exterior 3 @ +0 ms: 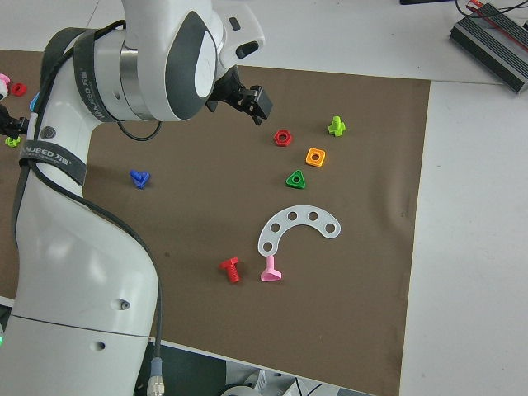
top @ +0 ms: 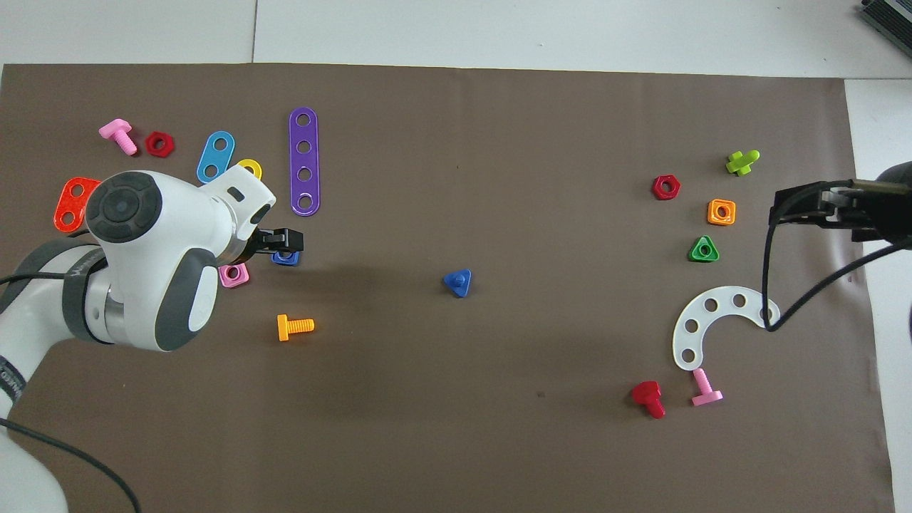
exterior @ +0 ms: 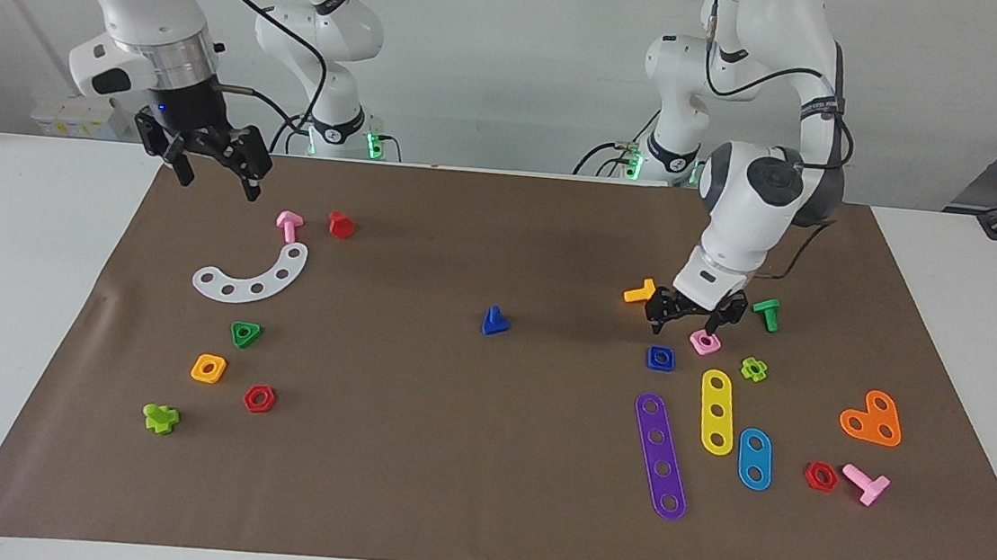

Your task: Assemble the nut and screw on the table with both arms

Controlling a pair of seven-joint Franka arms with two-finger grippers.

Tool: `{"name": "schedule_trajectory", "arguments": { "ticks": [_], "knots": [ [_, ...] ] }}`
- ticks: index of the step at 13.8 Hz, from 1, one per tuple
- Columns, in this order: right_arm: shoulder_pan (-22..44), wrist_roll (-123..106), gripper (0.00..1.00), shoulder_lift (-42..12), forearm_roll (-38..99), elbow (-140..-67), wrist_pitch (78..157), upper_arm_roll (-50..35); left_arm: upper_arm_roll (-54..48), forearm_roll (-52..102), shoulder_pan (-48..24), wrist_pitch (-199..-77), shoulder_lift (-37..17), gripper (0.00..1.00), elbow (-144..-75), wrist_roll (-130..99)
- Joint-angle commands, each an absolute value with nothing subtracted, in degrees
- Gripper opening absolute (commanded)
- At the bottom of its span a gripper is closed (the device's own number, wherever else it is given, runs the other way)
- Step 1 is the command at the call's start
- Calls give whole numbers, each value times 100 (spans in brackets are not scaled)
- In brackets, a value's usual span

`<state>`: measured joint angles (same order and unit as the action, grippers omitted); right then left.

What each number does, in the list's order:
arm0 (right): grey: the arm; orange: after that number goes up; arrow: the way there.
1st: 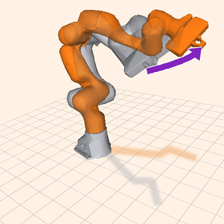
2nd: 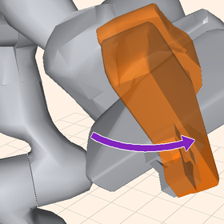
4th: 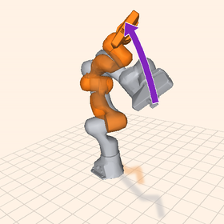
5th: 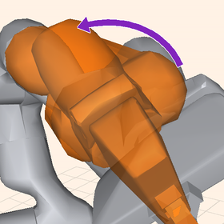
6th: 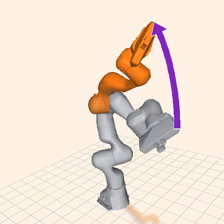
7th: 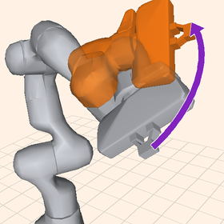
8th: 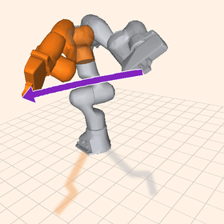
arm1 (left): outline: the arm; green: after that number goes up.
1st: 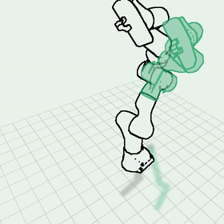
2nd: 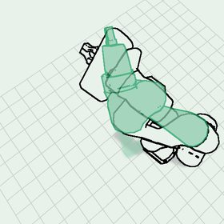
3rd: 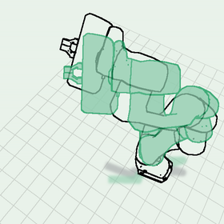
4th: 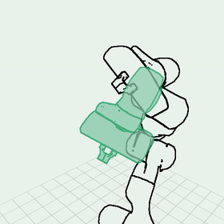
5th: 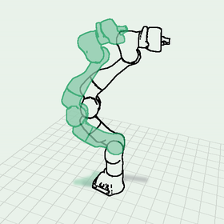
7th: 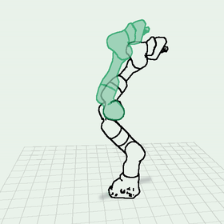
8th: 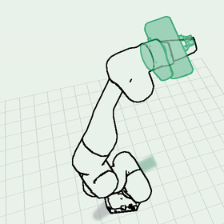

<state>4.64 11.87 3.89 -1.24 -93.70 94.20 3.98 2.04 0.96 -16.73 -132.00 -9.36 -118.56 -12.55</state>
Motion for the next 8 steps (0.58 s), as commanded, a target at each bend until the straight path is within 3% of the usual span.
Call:
{"name": "schedule_trajectory", "arguments": {
  "ticks": [1,5,8],
  "knots": [
    [89,591,100,702,-17,-9343,8948,343,299,97,-1819,-13596,-1264,100,-11857,-1353],
    [61,554,100,791,-9,-9536,9009,316,299,105,-1819,-13931,-1556,98,-11856,-1354],
    [0,571,100,529,17,-9213,8650,316,299,97,-1819,-13966,-1599,95,-11856,-1345]
  ]
}}
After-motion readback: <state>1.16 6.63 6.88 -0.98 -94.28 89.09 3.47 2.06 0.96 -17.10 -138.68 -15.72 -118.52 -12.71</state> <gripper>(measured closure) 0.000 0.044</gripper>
